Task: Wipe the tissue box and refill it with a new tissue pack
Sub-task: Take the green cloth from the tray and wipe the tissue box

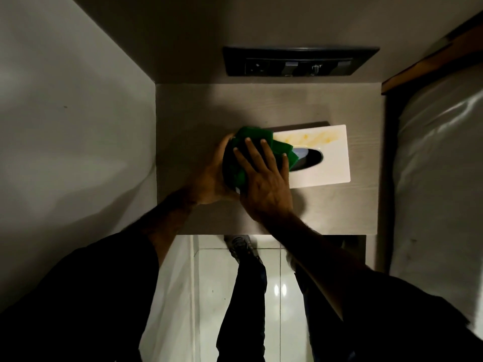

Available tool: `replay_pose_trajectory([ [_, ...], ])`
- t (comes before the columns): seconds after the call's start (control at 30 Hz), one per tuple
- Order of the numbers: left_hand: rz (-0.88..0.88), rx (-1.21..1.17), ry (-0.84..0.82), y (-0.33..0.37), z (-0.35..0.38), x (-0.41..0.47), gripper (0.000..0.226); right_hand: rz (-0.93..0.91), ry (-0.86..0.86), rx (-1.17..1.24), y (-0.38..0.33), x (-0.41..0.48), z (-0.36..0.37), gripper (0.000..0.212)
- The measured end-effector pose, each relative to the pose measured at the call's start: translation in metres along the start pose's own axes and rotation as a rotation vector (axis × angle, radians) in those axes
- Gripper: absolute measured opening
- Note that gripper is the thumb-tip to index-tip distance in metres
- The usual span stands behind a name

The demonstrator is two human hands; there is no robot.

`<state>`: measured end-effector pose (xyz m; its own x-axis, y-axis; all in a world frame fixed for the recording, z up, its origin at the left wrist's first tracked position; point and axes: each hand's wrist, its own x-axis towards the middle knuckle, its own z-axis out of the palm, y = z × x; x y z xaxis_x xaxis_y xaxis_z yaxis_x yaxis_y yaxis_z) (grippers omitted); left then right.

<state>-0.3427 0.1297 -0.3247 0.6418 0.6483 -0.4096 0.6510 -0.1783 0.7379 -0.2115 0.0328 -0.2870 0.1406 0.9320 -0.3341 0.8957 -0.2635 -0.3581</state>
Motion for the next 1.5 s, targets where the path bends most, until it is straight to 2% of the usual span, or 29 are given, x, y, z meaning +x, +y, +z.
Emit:
replay_pose_trajectory([
  [0.17,-0.030,0.005,-0.011,0.000,0.002,-0.002,0.141,0.131,-0.011,-0.071,0.026,0.010,-0.019,0.081],
  [0.33,-0.010,-0.051,-0.020,-0.002,0.004,-0.003,0.138,0.177,-0.037,-0.122,0.076,0.003,-0.046,0.081],
  [0.5,0.002,-0.030,0.021,-0.005,0.008,-0.002,0.138,0.295,-0.062,-0.123,0.108,-0.002,-0.068,0.076],
  [0.77,-0.014,0.061,0.042,-0.004,0.012,-0.001,0.142,0.416,-0.101,-0.007,0.110,-0.059,-0.065,0.077],
  [0.87,-0.016,0.090,0.045,-0.004,0.012,0.000,0.142,0.401,-0.126,0.028,0.095,-0.075,-0.055,0.074],
  [0.93,-0.018,0.101,0.042,-0.006,0.012,0.001,0.142,0.394,-0.200,0.070,0.078,-0.081,-0.047,0.073],
  [1.13,-0.113,0.058,-0.029,0.006,0.006,-0.006,0.146,0.159,-0.415,0.313,0.008,-0.096,-0.050,0.074],
  [1.2,-0.210,0.136,-0.064,0.013,-0.006,-0.017,0.131,0.099,-0.409,0.384,-0.003,-0.104,-0.071,0.072],
  [1.27,-0.219,0.115,0.068,0.024,-0.014,-0.036,0.093,0.063,-0.396,0.496,0.000,-0.120,-0.105,0.065],
  [1.33,-0.287,-0.170,0.248,0.045,-0.012,-0.056,0.056,0.084,-0.414,0.793,0.012,-0.136,-0.142,0.049],
  [1.37,-0.390,-0.459,0.201,0.062,-0.010,-0.063,0.053,0.134,-0.462,0.993,0.019,-0.143,-0.159,0.042],
  [1.43,-0.579,-1.286,-0.137,0.094,0.005,-0.074,0.073,0.290,-0.520,1.327,0.040,-0.153,-0.184,0.029],
  [1.47,-0.617,-1.561,-0.281,0.110,0.014,-0.078,0.079,0.379,-0.520,1.417,0.054,-0.157,-0.189,0.027],
  [1.5,-0.637,-1.715,-0.393,0.125,0.025,-0.080,0.084,0.456,-0.492,1.452,0.069,-0.160,-0.193,0.034],
])
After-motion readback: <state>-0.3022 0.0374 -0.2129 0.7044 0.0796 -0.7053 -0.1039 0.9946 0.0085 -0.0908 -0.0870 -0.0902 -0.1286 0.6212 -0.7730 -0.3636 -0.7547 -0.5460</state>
